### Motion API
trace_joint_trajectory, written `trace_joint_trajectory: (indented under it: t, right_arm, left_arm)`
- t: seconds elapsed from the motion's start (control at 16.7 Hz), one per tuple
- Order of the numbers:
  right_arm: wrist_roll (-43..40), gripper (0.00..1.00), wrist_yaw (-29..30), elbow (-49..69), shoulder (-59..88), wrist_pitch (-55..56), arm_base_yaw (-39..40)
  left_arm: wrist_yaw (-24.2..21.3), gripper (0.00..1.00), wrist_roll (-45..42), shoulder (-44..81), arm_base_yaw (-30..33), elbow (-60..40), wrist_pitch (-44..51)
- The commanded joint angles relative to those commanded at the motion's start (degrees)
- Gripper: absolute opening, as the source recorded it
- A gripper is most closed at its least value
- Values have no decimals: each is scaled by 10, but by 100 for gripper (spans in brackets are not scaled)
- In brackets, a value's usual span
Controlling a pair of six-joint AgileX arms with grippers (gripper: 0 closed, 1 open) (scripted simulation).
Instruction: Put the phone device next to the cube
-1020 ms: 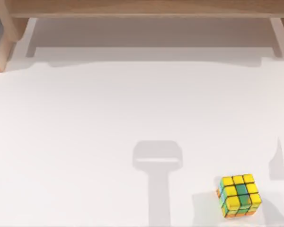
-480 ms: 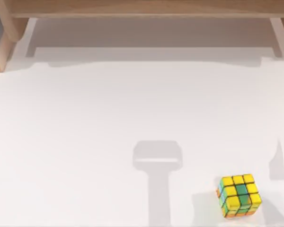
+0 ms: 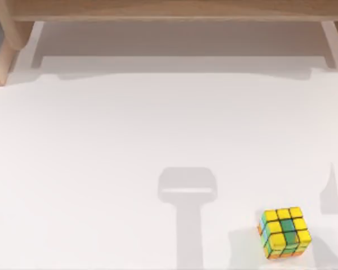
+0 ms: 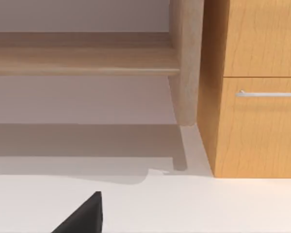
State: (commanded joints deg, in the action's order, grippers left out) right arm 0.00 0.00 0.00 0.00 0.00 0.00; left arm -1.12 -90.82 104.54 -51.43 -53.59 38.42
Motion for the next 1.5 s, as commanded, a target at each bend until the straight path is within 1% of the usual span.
trace_joint_trajectory:
  t: [0.06,0.42,0.72,0.9,1.08,1.2,1.32,1.5]
  right_arm:
    - [0,100,0,0,0,0,0]
    - [0,100,0,0,0,0,0]
    - [0,100,0,0,0,0,0]
    - [0,100,0,0,0,0,0]
    - [0,100,0,0,0,0,0]
    - [0,100,0,0,0,0,0]
    - [0,100,0,0,0,0,0]
    - [0,100,0,0,0,0,0]
  left_arm:
    - [2,0,9,-18,1,-6,25]
    - [2,0,10,-42,1,-27,71]
    - [2,0,9,-40,1,-27,71]
    - [0,0,35,-59,26,-55,75]
    - [-4,0,106,-75,89,-106,87]
    - [-8,0,185,-78,151,-145,101]
    - [-14,0,284,-76,224,-183,119]
    - [-24,0,466,-61,352,-234,151]
